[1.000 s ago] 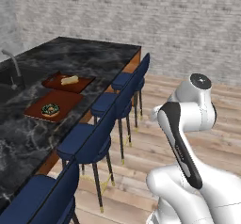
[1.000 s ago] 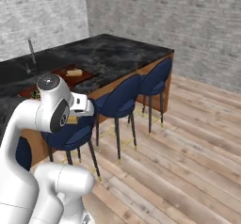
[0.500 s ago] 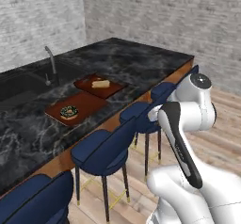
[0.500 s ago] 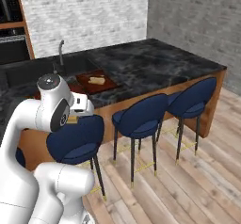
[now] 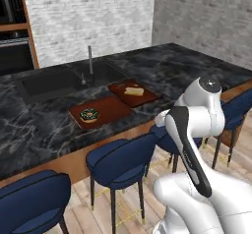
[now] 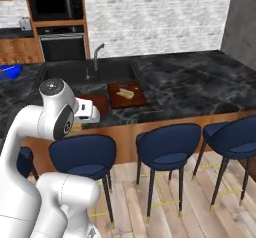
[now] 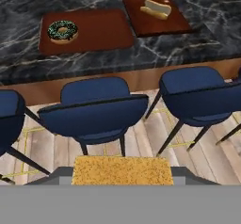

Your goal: Take the donut and cake from the fridge and place them on the empty tray on the dining counter.

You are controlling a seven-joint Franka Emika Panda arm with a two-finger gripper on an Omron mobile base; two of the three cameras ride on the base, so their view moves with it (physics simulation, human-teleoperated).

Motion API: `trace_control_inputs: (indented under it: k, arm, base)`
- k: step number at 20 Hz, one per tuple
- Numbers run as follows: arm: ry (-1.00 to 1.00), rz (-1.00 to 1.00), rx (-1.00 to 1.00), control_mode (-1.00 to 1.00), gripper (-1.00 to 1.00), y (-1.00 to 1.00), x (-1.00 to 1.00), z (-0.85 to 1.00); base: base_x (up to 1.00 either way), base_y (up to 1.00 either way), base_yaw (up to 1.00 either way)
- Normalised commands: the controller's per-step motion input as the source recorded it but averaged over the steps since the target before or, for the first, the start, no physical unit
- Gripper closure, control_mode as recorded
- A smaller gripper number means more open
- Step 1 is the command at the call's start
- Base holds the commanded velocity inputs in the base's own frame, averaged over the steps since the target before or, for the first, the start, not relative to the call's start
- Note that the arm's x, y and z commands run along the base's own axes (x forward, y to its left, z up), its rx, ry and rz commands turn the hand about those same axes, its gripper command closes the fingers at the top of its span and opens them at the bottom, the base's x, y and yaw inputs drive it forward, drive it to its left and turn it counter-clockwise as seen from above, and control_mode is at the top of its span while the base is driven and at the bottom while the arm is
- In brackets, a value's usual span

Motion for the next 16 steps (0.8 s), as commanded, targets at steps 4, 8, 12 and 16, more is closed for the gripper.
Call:
trace_control_inputs:
  k: [4, 8, 12, 16]
  arm:
    - [0.00, 0.00, 0.00, 1.00, 1.00, 0.00, 0.00, 0.00]
    - [0.00, 0.00, 0.00, 1.00, 1.00, 0.00, 0.00, 0.00]
    - [0.00, 0.00, 0.00, 1.00, 1.00, 0.00, 0.00, 0.00]
    - [0.00, 0.00, 0.00, 1.00, 1.00, 0.00, 0.00, 0.00]
  base:
    - [0.64, -0.37, 0.52]
    - [0.79, -0.11, 0.38]
    - [0.83, -0.01, 0.23]
    - [0.83, -0.11, 0.10]
